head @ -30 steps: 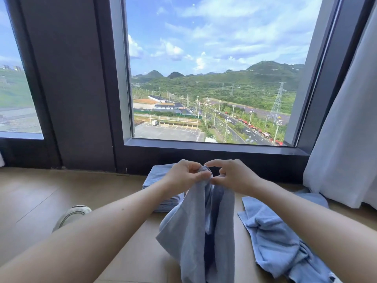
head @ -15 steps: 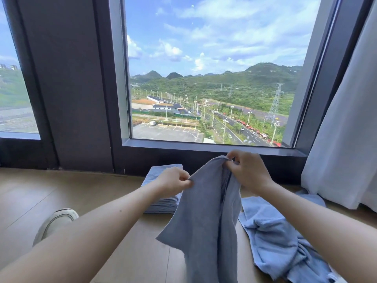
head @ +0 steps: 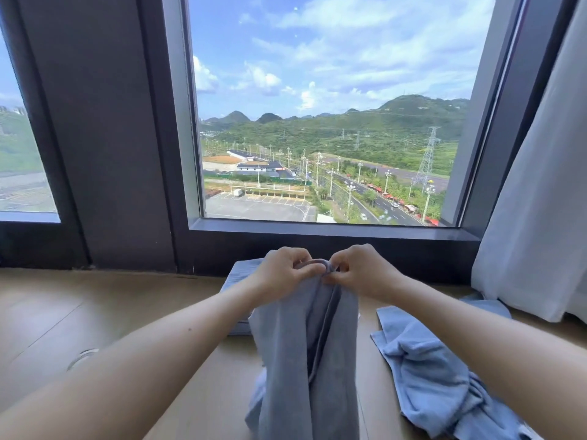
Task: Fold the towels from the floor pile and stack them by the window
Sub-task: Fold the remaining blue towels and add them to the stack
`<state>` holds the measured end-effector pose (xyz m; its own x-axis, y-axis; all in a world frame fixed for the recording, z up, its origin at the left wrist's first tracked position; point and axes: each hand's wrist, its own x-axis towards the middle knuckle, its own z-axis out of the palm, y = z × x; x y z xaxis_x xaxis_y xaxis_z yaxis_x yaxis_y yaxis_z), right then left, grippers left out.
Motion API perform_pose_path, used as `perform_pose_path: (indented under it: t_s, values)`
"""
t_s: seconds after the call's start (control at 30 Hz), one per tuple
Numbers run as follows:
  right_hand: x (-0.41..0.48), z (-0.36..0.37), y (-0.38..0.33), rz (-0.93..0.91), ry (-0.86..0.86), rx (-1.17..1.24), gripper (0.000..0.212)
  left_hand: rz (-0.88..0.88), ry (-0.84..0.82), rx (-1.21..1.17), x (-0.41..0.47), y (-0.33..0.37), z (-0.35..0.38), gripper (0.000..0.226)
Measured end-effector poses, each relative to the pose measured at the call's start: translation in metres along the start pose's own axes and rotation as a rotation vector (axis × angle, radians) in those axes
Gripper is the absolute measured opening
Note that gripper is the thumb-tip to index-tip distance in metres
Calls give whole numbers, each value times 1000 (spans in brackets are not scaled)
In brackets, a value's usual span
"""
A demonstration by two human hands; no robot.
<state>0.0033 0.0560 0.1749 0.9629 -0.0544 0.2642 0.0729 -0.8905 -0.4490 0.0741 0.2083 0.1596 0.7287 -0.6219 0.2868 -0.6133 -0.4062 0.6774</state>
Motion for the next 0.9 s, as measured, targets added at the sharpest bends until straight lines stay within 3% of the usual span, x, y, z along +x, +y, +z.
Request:
perform_pose_path:
  t_s: [0.13, 0.2, 0.3, 0.43, 0.57, 0.67, 0.9]
  values:
    - [3, -11, 10, 62, 74, 13, 17, -58, -211, 109, -3, -6, -4, 23]
    - [5, -10, 18, 165, 68, -8, 23, -99, -230, 86, -5, -12, -8, 27]
    - [2, -2, 23, 324, -140, -47, 30, -120, -147, 41, -7, -13, -13, 30]
    - [0, 5, 8, 227, -301, 180, 50, -53, -178, 62, -10, -9, -8, 30]
    - [5, 11, -4, 29, -115, 60, 11, -29, -117, -23, -7, -11, -7, 20]
    - [6, 10, 0, 47, -8, 64, 15, -54, -70, -74, -4, -13, -11, 21]
    - [-1, -7, 21, 162, 223, 69, 16, -160, -61, 92, -5, -32, -28, 23]
